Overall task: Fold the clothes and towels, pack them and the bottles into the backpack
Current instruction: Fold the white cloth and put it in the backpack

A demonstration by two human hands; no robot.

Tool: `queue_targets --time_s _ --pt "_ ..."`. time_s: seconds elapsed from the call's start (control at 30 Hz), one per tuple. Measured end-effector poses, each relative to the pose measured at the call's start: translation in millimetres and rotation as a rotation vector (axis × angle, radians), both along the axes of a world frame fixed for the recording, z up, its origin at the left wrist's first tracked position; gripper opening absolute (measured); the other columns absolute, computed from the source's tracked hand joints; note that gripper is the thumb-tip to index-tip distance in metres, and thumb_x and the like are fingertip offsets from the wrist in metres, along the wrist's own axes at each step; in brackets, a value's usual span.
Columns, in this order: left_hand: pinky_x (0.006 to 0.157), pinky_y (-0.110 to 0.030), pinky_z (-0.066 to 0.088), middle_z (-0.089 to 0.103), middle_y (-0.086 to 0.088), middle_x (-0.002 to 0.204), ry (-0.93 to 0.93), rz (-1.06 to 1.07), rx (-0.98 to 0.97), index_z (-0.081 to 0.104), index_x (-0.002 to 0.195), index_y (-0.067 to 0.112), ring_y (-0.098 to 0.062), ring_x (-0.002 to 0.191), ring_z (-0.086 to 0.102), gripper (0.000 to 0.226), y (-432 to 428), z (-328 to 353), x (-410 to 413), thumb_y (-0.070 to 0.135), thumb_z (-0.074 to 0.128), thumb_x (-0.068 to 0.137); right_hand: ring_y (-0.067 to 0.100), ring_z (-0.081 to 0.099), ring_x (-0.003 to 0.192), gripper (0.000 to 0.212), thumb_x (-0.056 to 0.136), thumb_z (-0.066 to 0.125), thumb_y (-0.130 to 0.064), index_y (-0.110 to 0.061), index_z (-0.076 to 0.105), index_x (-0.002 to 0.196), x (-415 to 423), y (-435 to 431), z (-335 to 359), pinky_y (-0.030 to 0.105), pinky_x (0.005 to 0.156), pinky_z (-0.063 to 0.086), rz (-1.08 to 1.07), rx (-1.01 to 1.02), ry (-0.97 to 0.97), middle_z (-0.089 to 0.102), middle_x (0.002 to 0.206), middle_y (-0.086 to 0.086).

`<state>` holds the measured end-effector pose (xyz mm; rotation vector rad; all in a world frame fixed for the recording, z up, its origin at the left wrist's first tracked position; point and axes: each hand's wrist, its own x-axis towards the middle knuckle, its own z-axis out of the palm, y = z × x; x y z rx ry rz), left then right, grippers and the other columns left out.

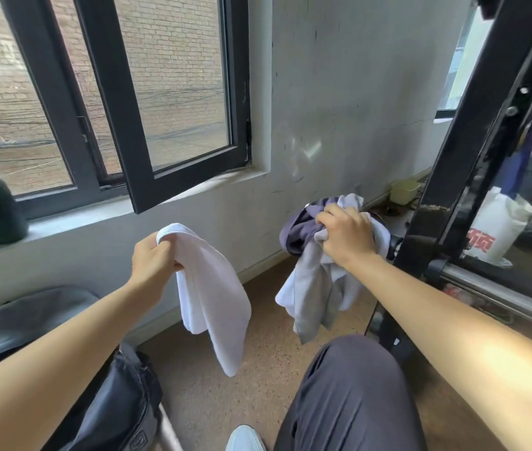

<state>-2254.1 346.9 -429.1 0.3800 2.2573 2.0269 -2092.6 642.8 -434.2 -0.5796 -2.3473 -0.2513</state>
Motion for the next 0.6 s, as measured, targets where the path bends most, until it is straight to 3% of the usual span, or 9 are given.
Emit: queue_targets --time_s 0.07,0.2,0.3,0.43,0.53,0.6 --pt "0.085 -0.048 0.063 0.073 -0.014 0.087 0.01 -0.009 -0.006 0.074 0.084 0.012 -0.031 0.087 0.069 0.036 -7 2 2 0.005 0.039 0.087 0.034 0.061 0.086 0.015 0.072 0.066 -0.015 -0.019 0.069 0.086 -8 -22 10 0.039 0.07 0.049 0.155 -0.226 0.189 0.065 0.096 0.005" --pt "0.079 -0.041 0.064 0.076 -0.013 0.085 0.045 -0.024 -0.028 0.076 0.086 0.01 -0.025 0.082 0.073 0.037 -41 5 11 0.003 0.041 0.09 0.018 0.059 0.081 0.023 0.072 0.074 -0.012 -0.026 0.068 0.089 -31 -69 35 0.027 0.07 0.044 0.225 -0.726 0.456 0.067 0.096 -0.001" --pt "0.074 -0.036 0.063 0.075 -0.006 0.073 0.015 -0.035 -0.065 0.078 0.07 0.016 -0.017 0.071 0.073 0.044 -84 4 15 0.0 0.042 0.09 0.024 0.068 0.083 0.03 0.063 0.083 -0.015 -0.028 0.066 0.085 -55 -91 30 0.035 0.072 0.057 0.24 -1.142 0.526 0.069 0.086 -0.004" --pt "0.078 -0.04 0.059 0.07 -0.008 0.07 -0.046 -0.025 -0.102 0.076 0.065 0.016 -0.022 0.071 0.068 0.035 -144 3 10 0.007 0.048 0.084 0.036 0.074 0.091 0.035 0.055 0.086 -0.009 -0.014 0.07 0.085 -93 -126 12 0.053 0.071 0.063 0.238 -1.535 0.516 0.076 0.092 0.016" --pt "0.075 -0.038 0.058 0.067 -0.009 0.072 -0.107 0.164 -0.063 0.073 0.07 0.013 -0.024 0.073 0.065 0.022 -181 1 -11 0.016 0.052 0.072 0.037 0.076 0.087 0.032 0.058 0.087 -0.001 -0.008 0.073 0.086 -127 -155 14 0.053 0.071 0.064 0.304 -1.702 0.463 0.077 0.09 0.018" --pt "0.069 -0.033 0.056 0.065 -0.011 0.078 -0.163 0.305 -0.007 0.072 0.08 0.012 -0.026 0.074 0.063 0.018 -206 -7 -29 0.012 0.054 0.079 0.034 0.076 0.083 0.032 0.058 0.087 -0.004 -0.011 0.074 0.086 -155 -175 11 0.052 0.072 0.064 0.336 -1.715 0.395 0.077 0.088 0.014"
